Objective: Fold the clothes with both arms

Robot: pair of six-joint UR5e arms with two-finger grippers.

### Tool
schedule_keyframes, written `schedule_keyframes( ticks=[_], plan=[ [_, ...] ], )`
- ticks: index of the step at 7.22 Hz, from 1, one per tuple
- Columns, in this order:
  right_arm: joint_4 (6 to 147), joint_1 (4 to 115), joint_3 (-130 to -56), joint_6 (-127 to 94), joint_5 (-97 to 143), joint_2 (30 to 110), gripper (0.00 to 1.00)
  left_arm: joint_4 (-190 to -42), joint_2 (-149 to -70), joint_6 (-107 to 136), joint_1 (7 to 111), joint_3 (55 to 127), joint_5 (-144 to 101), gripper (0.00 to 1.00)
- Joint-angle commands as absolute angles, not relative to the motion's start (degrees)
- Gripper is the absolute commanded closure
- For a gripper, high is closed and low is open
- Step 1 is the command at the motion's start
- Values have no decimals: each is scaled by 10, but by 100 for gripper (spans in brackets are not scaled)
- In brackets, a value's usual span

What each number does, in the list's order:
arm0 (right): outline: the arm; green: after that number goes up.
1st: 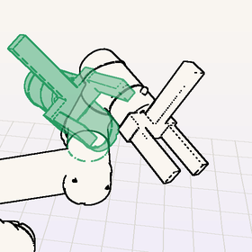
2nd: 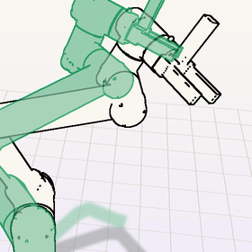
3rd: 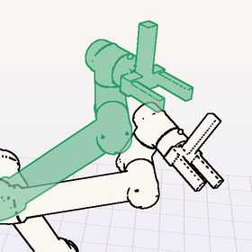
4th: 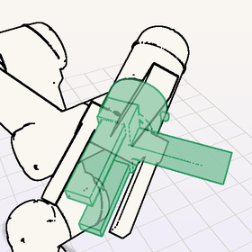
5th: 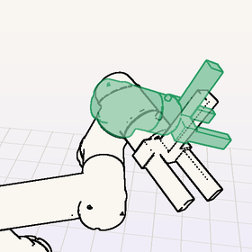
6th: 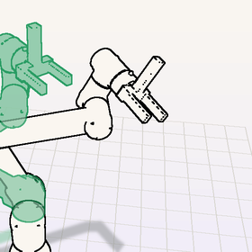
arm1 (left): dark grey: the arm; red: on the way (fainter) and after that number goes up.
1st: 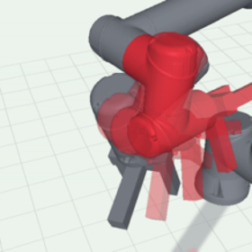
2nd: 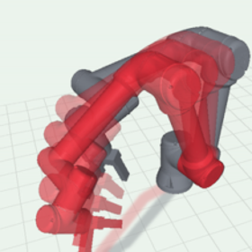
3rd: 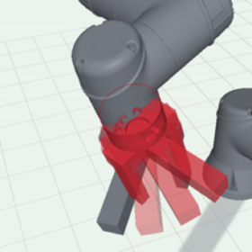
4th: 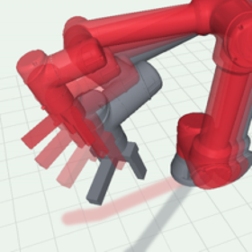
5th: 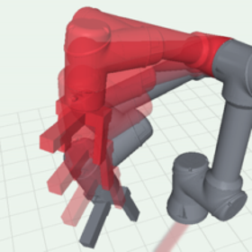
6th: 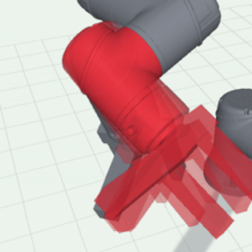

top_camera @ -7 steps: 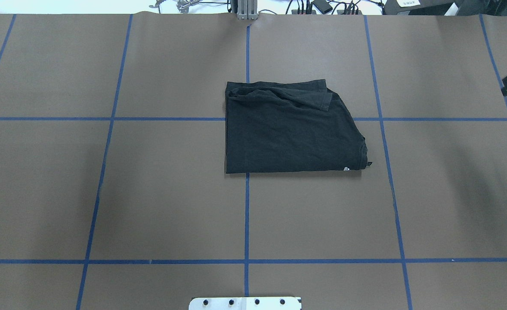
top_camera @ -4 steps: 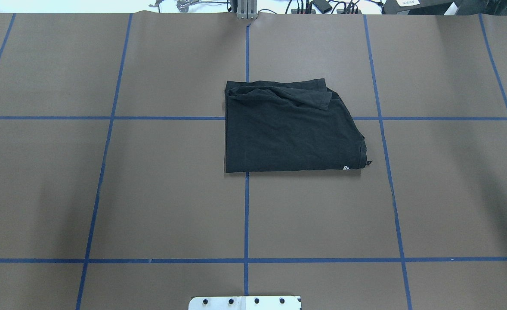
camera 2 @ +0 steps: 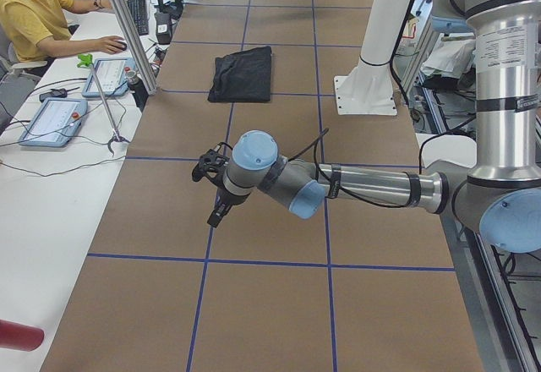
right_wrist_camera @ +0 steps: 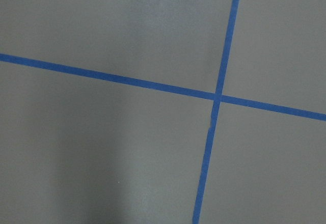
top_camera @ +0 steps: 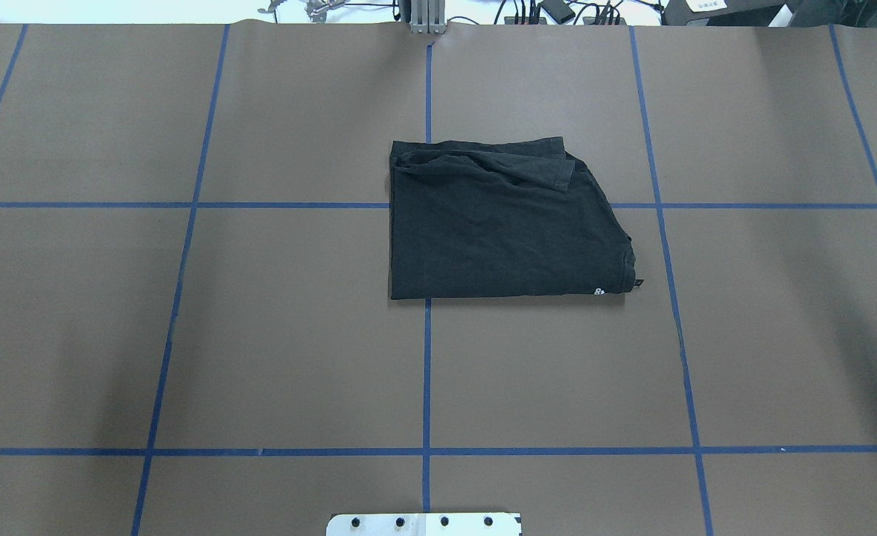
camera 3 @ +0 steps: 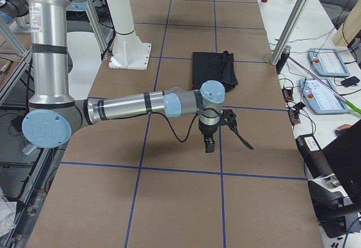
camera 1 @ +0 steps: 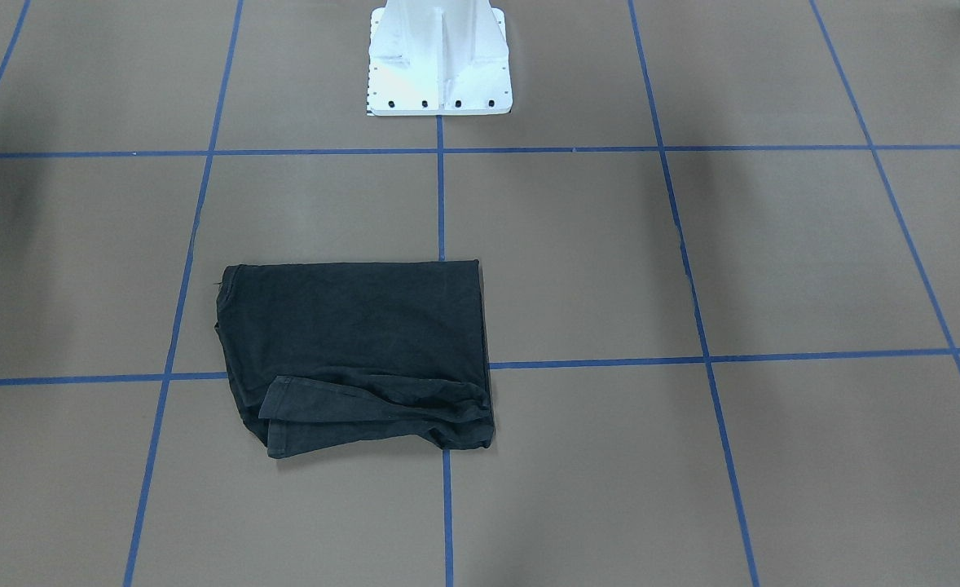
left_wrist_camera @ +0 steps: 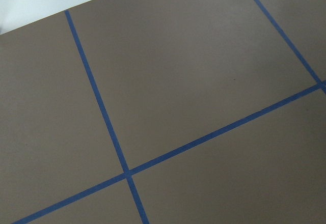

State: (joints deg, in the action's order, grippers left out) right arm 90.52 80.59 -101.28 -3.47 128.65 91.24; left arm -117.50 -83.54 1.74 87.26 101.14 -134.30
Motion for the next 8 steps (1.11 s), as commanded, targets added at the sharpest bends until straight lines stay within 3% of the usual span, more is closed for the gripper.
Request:
schedule_keyframes(
  ticks=[1, 8],
  plan=[
    [904, 806, -1014, -30, 1309, 921, 0, -1142, -831, 17, 868, 1032, -1338, 0],
    [906, 829, -1010, -40, 1354, 933, 0, -1102, -826, 23, 870, 1032, -1368, 0]
  ],
)
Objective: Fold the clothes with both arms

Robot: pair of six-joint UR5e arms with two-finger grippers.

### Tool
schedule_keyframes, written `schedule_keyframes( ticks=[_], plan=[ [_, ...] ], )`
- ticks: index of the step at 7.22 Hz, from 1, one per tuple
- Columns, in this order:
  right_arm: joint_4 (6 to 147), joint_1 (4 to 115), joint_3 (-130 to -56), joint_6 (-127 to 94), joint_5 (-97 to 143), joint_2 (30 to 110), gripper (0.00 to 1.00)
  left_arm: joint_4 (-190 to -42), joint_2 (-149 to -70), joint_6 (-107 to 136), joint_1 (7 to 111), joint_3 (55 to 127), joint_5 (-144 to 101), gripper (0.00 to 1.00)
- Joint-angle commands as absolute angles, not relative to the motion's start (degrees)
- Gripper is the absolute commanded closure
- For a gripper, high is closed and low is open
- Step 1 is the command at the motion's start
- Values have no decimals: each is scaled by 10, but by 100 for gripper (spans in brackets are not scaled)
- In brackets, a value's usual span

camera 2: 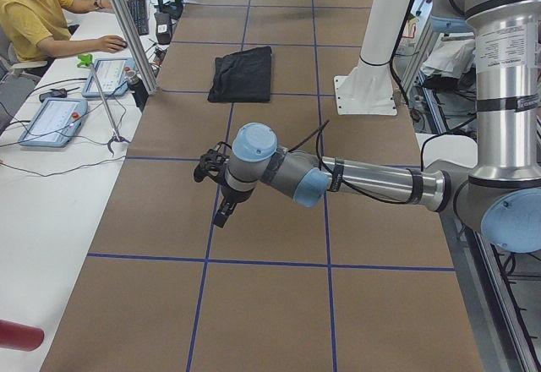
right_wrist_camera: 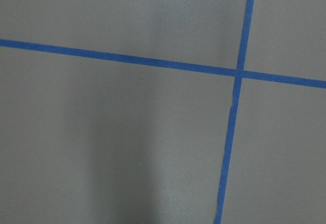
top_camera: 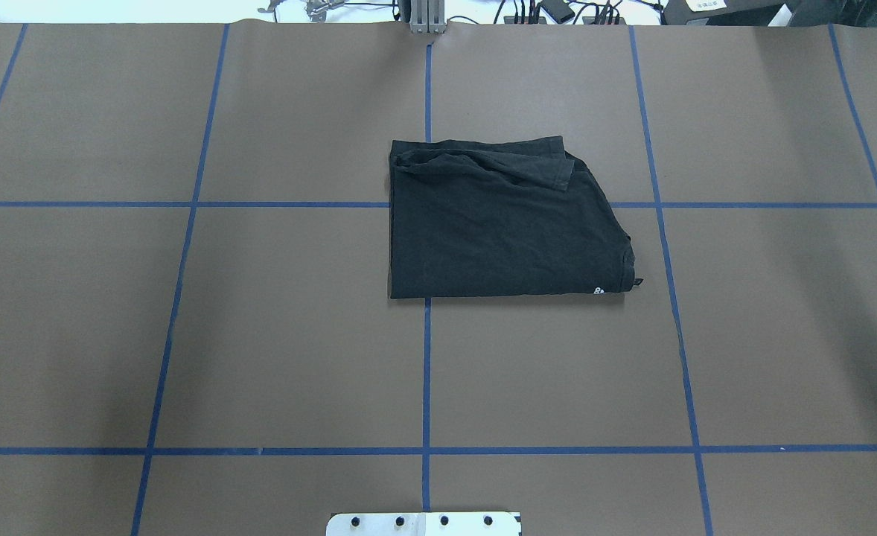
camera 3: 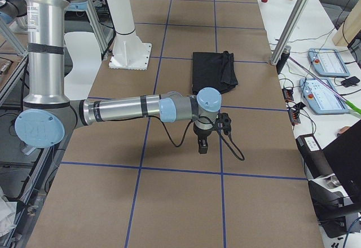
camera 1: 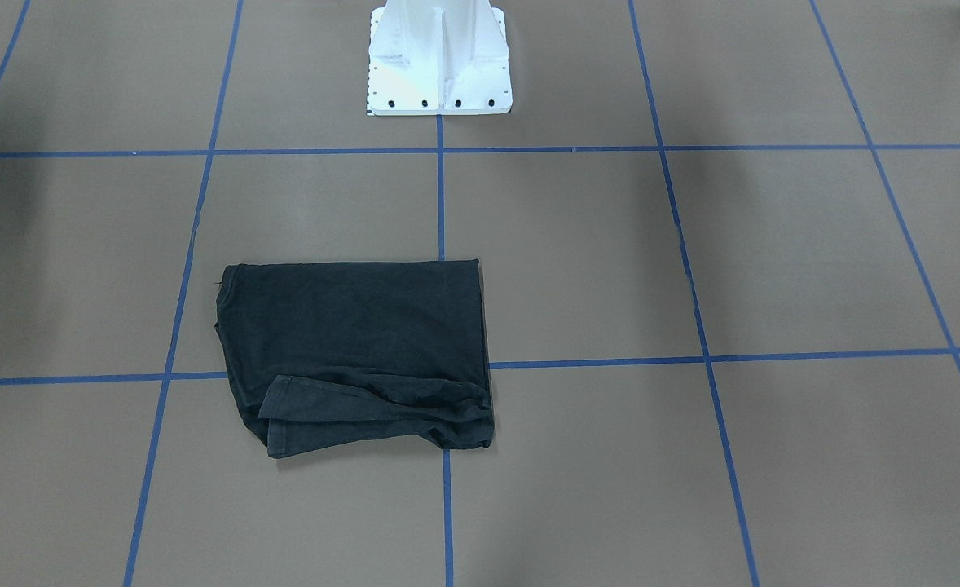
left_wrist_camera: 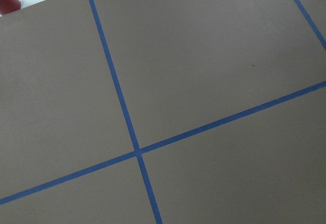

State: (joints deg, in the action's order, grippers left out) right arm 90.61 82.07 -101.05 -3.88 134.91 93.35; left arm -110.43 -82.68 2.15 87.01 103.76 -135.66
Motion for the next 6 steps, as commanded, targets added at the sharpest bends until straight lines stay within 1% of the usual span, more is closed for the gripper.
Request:
schedule_keyframes(
  ticks=[1, 4, 6],
  plan=[
    [905, 829, -1006, -40, 1354, 935, 0, -1103, -824, 23, 871, 1034, -1367, 0],
    [905, 831, -1007, -40, 1357, 936, 0, -1106, -834, 23, 870, 1024, -1368, 0],
    [905, 831, -1001, -40, 1356, 933, 0, -1113, -826, 22, 871, 1032, -1368, 0]
  ],
)
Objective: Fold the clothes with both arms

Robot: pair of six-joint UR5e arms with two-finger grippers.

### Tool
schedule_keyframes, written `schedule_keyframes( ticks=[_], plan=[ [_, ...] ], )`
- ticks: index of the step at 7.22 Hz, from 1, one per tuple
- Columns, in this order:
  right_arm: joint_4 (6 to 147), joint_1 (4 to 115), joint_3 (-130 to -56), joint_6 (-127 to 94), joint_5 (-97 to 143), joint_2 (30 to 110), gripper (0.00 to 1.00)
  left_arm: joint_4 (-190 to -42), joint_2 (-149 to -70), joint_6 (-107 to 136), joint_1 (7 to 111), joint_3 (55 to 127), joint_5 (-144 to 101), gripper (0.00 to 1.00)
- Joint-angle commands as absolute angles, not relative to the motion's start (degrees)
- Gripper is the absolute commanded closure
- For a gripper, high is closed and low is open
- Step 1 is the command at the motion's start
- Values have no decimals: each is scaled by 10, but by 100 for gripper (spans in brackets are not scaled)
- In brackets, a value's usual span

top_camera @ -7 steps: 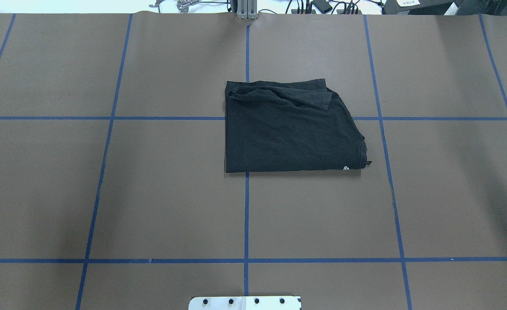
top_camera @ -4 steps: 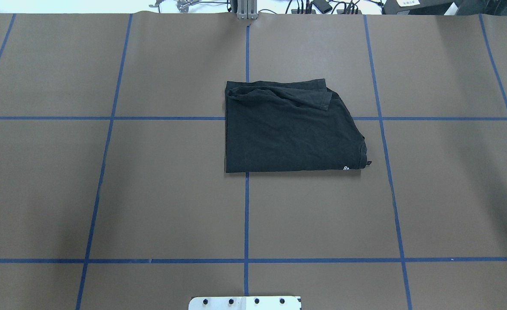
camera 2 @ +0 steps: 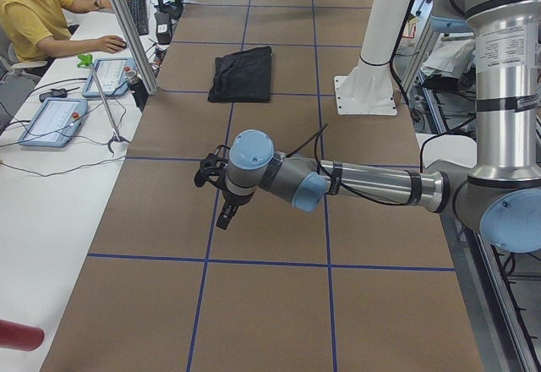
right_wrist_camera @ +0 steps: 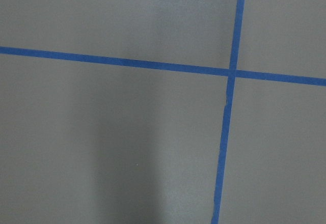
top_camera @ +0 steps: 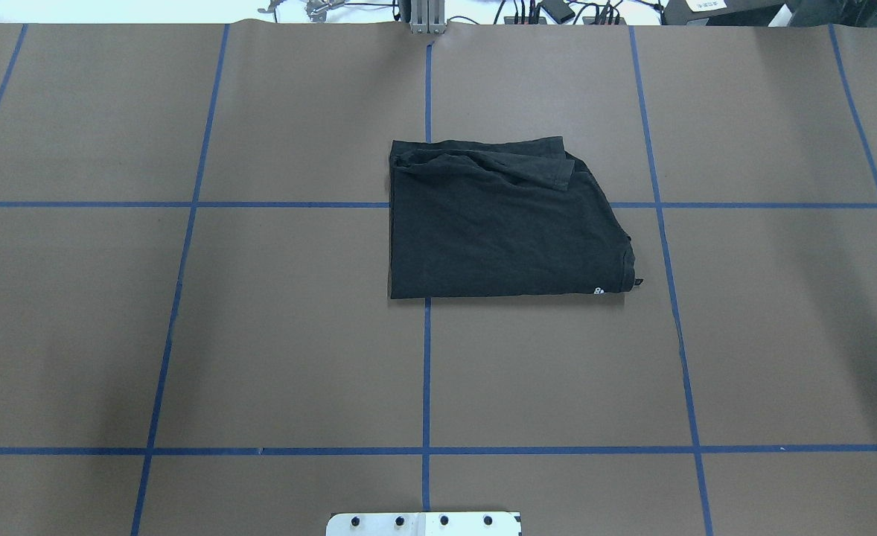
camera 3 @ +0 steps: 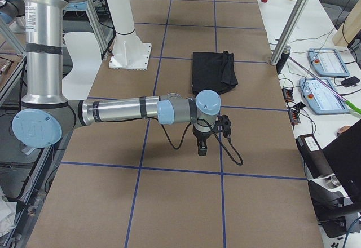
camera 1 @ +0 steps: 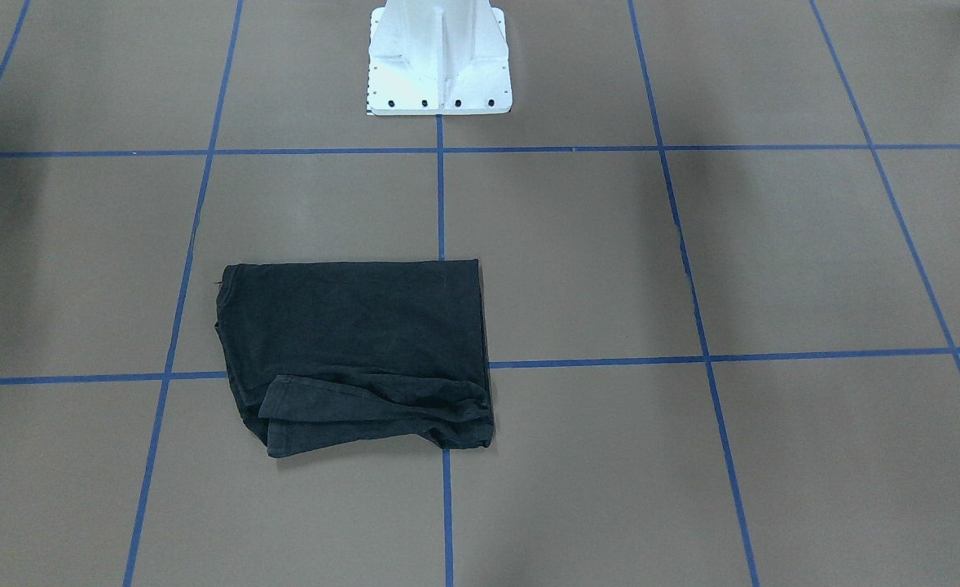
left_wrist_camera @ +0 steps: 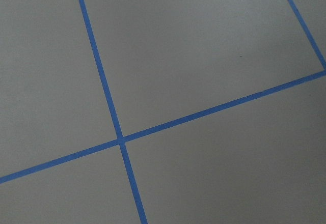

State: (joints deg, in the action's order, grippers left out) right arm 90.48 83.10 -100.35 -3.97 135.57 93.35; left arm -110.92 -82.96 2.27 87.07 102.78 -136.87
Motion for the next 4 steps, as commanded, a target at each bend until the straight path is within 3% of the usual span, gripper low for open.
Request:
schedule_keyframes(
  ticks=[1, 4],
  plan=[
    [904, 831, -1006, -40, 1355, 932, 0, -1113, -826, 22, 871, 1026, -1369, 0],
    [904, 831, -1005, -40, 1356, 928, 0, -1112, -827, 22, 871, 1029, -1370, 0]
  ],
)
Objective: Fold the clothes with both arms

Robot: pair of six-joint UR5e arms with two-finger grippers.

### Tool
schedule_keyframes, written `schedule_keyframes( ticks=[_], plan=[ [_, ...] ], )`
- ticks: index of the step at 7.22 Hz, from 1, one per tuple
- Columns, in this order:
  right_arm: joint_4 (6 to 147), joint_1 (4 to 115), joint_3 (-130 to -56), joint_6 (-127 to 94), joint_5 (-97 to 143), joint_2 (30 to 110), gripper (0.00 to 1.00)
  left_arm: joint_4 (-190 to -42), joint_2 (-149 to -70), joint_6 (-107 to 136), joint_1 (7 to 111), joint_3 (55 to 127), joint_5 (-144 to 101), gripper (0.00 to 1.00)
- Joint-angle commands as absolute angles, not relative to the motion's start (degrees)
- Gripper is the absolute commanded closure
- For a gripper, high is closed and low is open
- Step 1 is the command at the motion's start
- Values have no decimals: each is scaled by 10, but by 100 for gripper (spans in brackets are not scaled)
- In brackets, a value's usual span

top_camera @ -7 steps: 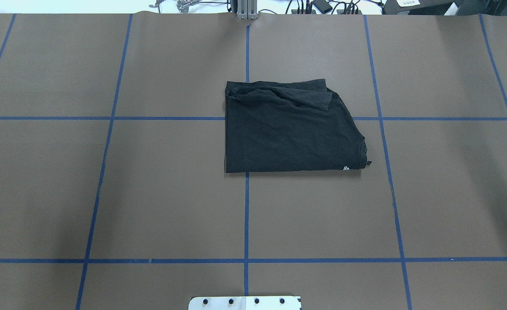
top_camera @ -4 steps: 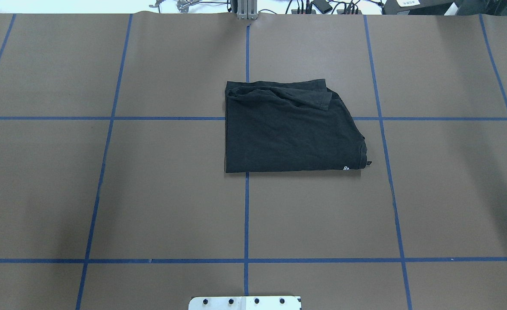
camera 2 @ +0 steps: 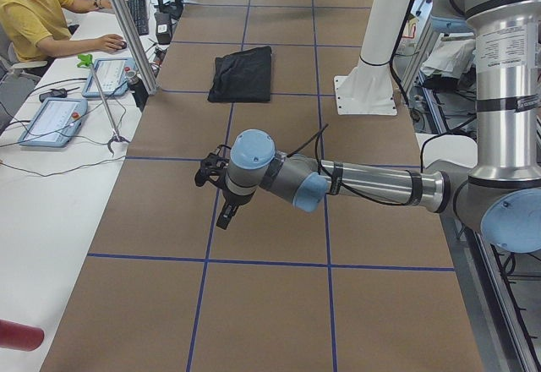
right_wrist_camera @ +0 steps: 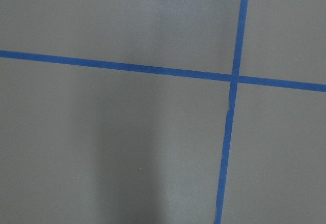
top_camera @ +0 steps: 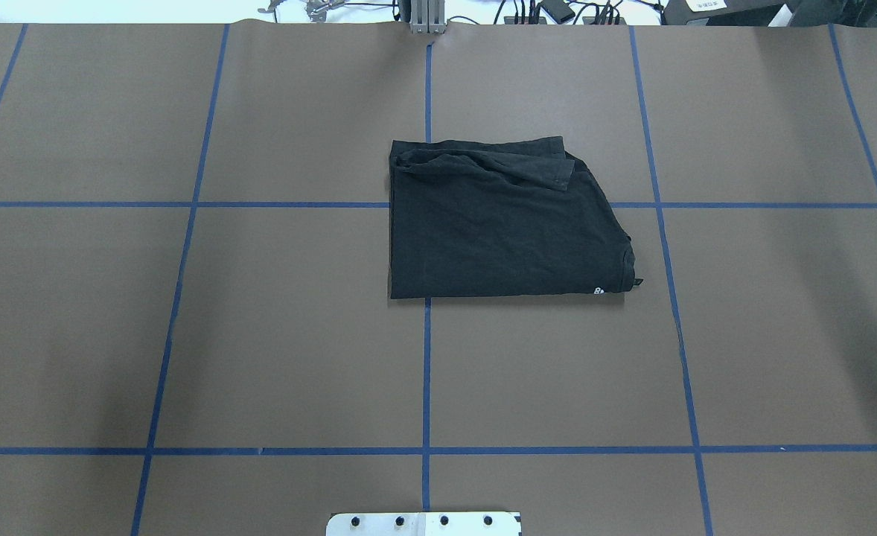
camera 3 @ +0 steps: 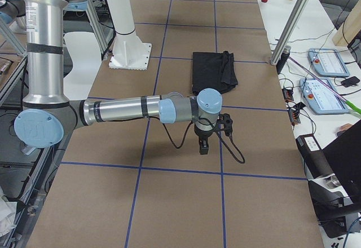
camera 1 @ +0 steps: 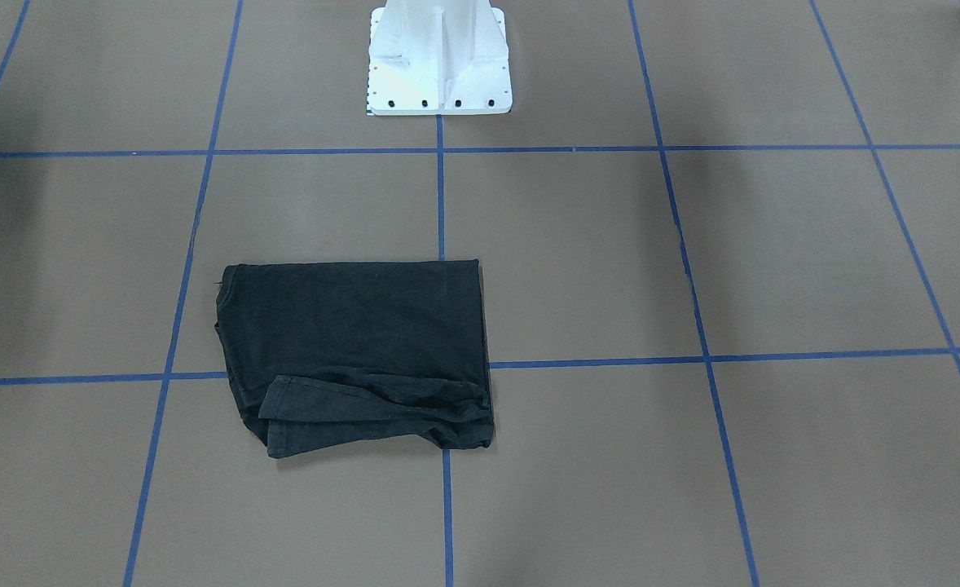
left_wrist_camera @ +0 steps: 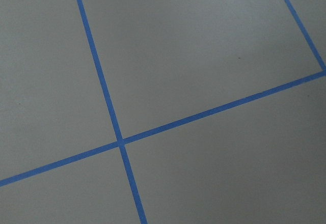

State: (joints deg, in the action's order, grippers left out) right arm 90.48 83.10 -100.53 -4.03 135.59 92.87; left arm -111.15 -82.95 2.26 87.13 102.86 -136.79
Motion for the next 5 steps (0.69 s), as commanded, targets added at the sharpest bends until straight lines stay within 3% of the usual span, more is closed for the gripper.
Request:
schedule_keyframes(
  ticks=[1, 5],
  plan=[
    [905, 831, -1003, -40, 1357, 929, 0, -1111, -826, 22, 871, 1033, -1370, 0],
    [905, 831, -1001, -40, 1357, 934, 0, -1111, -826, 22, 874, 1034, -1368, 0]
  ],
)
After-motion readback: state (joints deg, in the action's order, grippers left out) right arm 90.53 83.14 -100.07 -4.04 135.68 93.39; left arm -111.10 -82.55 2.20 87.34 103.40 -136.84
